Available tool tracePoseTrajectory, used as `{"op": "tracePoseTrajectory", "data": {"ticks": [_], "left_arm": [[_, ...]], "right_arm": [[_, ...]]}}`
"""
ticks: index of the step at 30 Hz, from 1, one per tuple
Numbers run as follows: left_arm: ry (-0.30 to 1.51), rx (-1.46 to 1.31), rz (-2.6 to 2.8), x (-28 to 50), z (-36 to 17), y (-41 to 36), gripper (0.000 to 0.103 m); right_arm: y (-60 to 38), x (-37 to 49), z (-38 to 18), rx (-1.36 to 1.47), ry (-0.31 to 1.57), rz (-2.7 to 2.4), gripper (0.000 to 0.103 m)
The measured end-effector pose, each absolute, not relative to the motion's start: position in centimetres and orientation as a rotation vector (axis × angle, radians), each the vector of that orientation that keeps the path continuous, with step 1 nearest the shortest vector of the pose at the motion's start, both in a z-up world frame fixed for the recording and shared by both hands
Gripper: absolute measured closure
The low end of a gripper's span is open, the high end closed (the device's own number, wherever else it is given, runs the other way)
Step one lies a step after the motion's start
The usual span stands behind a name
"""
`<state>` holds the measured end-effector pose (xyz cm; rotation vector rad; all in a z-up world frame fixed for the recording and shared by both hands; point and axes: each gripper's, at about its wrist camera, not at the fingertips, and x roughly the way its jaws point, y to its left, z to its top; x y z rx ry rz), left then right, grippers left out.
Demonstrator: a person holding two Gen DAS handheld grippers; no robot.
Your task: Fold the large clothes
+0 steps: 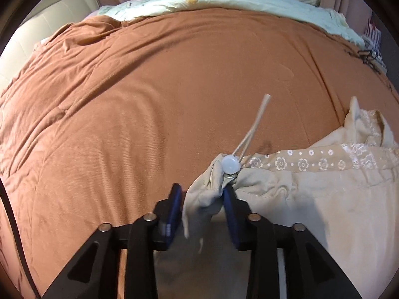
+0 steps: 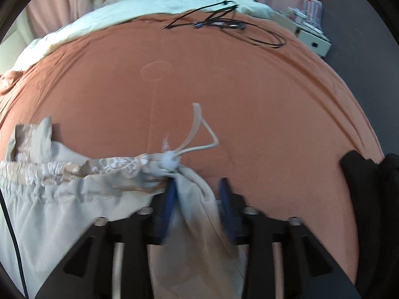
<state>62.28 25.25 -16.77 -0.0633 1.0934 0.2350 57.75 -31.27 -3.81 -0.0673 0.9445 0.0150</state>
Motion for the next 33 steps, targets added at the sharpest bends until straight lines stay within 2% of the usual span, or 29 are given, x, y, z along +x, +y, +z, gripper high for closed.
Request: {"op": "tracePoseTrajectory", "data": {"ticks": [1,8,14,24,33], "left_arm": [[1.084,-0.077,0.233,61.9,-16.3,25.5,0.058],[1.03,-0.105,0.209,57.4,-12.3,26.1,0.057],[1.033,-0.099,0.168,52.4,-11.3,25.9,0.057],[1.058,-0.131,0.111,43.0,-12.3,24.4,0.057],[1.107,-0.128,0.075,37.6,-14.9,22.8,0.057]], "right_arm": [[-31.5,57.3,-3.1,-0.059,0.927,0.022,0.046],[-31.7,51.9,-0.2,-0.028,0.891,0.117,0.046],[-30.4,46.4,0.3,-0.014,0.903,0.263,0.046],[-27.3,37.3,-2.6,-0.099,0.941,0.41,0.046],[-32.1,33.1,-5.7,-0.092,0.998,0.303,0.046]]}}
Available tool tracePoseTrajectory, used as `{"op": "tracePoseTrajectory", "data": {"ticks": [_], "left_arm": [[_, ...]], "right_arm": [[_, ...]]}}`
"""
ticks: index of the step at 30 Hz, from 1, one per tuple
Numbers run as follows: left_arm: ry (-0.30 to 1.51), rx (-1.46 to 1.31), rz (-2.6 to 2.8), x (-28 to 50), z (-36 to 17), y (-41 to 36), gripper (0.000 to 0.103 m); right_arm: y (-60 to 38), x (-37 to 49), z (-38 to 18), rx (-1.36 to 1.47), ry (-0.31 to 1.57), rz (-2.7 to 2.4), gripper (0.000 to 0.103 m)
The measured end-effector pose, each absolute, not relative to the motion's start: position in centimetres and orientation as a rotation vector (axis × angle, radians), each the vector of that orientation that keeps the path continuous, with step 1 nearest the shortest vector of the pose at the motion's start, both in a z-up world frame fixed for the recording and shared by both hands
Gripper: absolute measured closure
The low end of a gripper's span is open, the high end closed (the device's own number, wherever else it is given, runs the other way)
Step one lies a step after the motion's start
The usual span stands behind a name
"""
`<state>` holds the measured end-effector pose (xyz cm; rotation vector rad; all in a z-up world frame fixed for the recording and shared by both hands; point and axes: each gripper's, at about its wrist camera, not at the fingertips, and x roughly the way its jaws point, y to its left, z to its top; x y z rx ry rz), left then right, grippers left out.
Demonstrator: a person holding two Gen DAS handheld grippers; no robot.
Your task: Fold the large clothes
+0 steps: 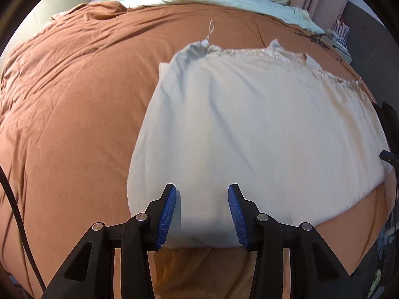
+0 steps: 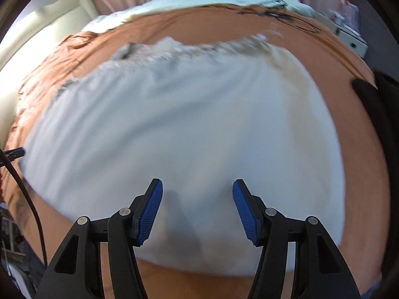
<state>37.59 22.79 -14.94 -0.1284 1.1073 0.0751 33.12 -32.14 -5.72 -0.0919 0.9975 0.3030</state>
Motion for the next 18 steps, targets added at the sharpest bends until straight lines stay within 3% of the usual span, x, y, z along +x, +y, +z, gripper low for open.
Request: {"op": "tracePoseTrajectory", "data": {"ticks": [4,7,9,12,18], "left_arm": [[1.109,-0.113,0.077,36.5,-15.8,22.5,0.057],[1.123,-0.12,0.085,36.5,-16.5,22.5,0.057],[1.124,-0.121,0.091,36.5,-16.6,22.5,0.057],[1.12,-0.137,0.085,36.4,-15.9,22.8,0.057],[1.015,-0.257,0.108,34.2,-12.6,26.0,0.057]], "right_arm": [[-36.7,32.2,-6.5,-0.059,0.99,0.2,0.047],[-39.4,31.5,-6.8,-0.061,0.979,0.147,0.057],[-40.2,31.6,-7.1,-0.112,0.987,0.034,0.057],[-42.3,31.6,-6.7,0.041,1.024,0.035,0.057],[-39.5,29.7,-2.8,-0.035,0.933,0.054,0.057]]}}
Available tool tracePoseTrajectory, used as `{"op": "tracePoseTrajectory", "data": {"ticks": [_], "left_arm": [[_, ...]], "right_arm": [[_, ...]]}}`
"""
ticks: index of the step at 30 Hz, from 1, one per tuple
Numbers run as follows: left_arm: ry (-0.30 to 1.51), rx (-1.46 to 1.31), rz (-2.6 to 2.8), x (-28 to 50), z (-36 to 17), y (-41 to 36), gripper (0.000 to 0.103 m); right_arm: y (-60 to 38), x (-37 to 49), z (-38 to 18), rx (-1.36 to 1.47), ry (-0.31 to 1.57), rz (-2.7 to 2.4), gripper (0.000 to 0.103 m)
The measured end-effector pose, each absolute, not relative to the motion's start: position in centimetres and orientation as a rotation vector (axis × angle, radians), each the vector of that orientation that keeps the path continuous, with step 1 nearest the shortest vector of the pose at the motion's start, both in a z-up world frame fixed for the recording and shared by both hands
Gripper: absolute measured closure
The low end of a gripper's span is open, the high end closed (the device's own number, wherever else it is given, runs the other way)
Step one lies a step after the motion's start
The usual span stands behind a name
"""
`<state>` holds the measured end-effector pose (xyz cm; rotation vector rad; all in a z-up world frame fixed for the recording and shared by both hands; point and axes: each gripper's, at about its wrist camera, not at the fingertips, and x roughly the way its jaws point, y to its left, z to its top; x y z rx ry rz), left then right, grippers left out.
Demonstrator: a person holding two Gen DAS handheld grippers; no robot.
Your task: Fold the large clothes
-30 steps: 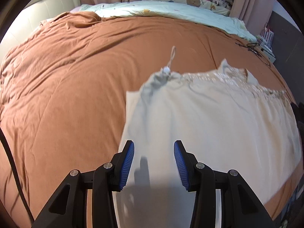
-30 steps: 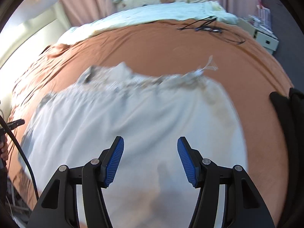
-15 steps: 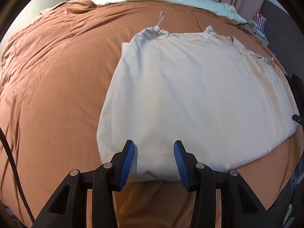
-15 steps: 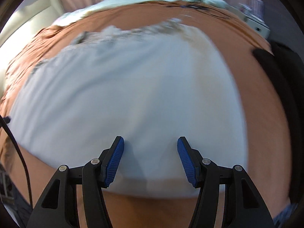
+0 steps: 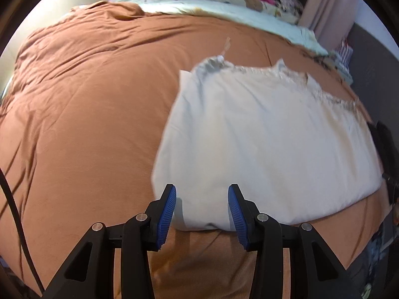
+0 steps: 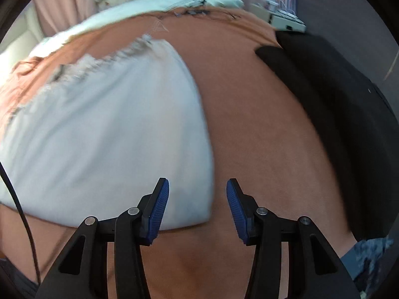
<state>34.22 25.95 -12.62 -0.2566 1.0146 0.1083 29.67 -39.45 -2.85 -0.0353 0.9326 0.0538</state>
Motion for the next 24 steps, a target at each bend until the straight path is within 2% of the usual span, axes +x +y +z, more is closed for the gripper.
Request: {"op": "tracePoseTrajectory", "data": {"ticks": [5,13,24], "left_arm": [[1.035,-0.437,0.13,32.7,-13.6,29.4,0.057],[1.059,-0.714,0.056,31.0,-15.7,30.6,0.057],[1.162,-0.321,0.044,31.5,-16.8,26.8,0.057]], "right_arm": [[-35.2,28.7,-1.1,-0.022,0.901,0.17,0.057],[-28.8,28.3,-1.6,-0.032,0.924,0.328,0.057],[-24.4,29.5,-5.2,-0.078,1.006,0.404,0.057]]}}
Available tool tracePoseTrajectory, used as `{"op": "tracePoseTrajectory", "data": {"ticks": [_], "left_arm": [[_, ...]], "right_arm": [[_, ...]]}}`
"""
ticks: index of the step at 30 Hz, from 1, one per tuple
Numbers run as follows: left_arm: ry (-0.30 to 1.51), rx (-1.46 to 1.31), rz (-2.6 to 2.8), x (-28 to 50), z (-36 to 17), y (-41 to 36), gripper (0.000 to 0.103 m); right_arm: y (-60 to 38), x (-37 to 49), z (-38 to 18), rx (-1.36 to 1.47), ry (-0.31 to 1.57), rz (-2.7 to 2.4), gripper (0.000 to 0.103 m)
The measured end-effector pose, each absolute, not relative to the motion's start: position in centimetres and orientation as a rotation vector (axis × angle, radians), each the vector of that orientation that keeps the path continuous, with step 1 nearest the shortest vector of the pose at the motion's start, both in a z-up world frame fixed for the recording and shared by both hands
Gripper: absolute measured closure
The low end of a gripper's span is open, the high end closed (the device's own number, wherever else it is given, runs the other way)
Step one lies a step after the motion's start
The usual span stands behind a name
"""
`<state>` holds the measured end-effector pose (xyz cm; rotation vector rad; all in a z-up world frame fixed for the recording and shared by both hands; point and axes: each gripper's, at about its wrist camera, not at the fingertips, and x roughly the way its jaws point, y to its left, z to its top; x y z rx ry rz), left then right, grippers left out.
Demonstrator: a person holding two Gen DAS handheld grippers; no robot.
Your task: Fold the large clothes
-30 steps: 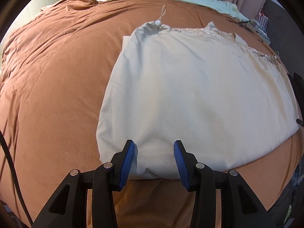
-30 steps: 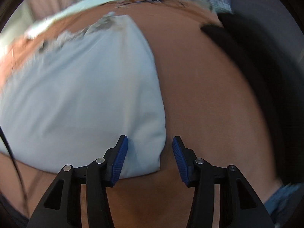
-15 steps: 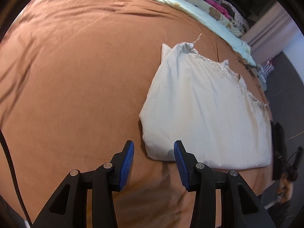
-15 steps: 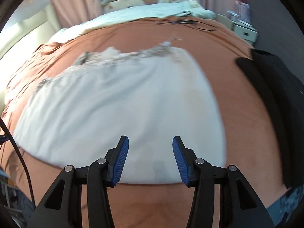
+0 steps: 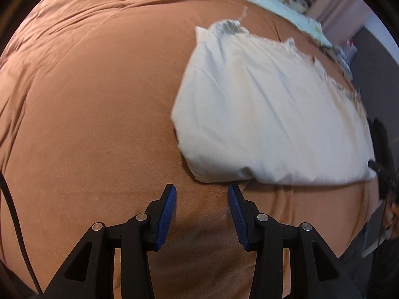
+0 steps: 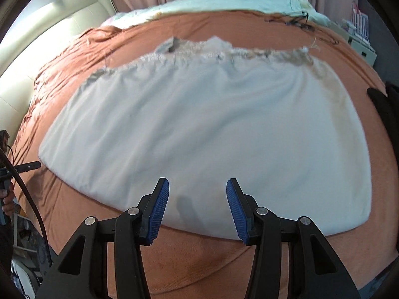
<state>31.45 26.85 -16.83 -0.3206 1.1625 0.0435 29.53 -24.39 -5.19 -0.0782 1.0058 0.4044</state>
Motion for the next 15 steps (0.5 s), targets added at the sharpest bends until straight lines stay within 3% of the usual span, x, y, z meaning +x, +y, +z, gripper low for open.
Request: {"op": "tracePoseTrajectory", "data": {"ticks": [7,10,15], "left_arm": [[1.165,-0.157,0.062,33.3,-17.9,25.7,0.059],[1.139,-0.135,0.038,33.6,-17.8,25.5,0.081],[1.093,-0.088,0.022,33.0,-16.2,25.6,0.089]], "right_arm": [[-24.0,30.7,-6.2,-0.069,1.024,0.389,0.057],[-23.7,30.3,-6.2,-0.092,1.024,0.377,0.057],[-23.3,30.1,-6.5,-0.12,1.027,0.364,0.061]]}}
